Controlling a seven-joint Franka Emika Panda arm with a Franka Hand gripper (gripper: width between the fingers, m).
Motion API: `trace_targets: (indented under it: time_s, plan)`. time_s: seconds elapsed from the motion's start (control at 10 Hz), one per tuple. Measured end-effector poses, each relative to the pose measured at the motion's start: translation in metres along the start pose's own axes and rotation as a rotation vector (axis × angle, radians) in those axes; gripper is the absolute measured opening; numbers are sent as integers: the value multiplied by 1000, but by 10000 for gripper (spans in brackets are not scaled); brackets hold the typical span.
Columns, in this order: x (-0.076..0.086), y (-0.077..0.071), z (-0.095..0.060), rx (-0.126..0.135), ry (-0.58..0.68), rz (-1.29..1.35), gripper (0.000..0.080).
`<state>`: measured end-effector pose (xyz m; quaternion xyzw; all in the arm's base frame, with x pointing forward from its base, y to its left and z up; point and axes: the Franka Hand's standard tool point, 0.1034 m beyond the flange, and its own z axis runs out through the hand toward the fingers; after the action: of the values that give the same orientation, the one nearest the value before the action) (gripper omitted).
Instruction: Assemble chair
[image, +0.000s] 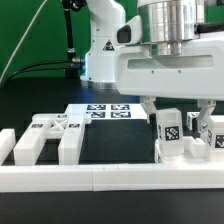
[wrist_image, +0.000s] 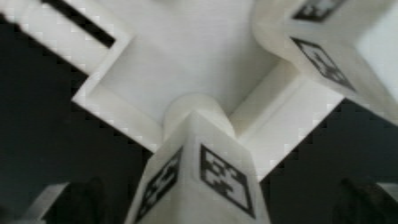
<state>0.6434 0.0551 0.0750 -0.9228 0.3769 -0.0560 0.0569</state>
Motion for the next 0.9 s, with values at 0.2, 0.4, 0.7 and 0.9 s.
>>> trace_targets:
  time_s: [0.2,0.4,0.7,0.9]
  plan:
    - [1,1,0,-3,2,-102,648]
    - [7,-7,-6,-24,28,-394,649]
    - [7,-5,-5,-26,29,-353,496]
    - [10,-3,-5,-24,33,-267,301]
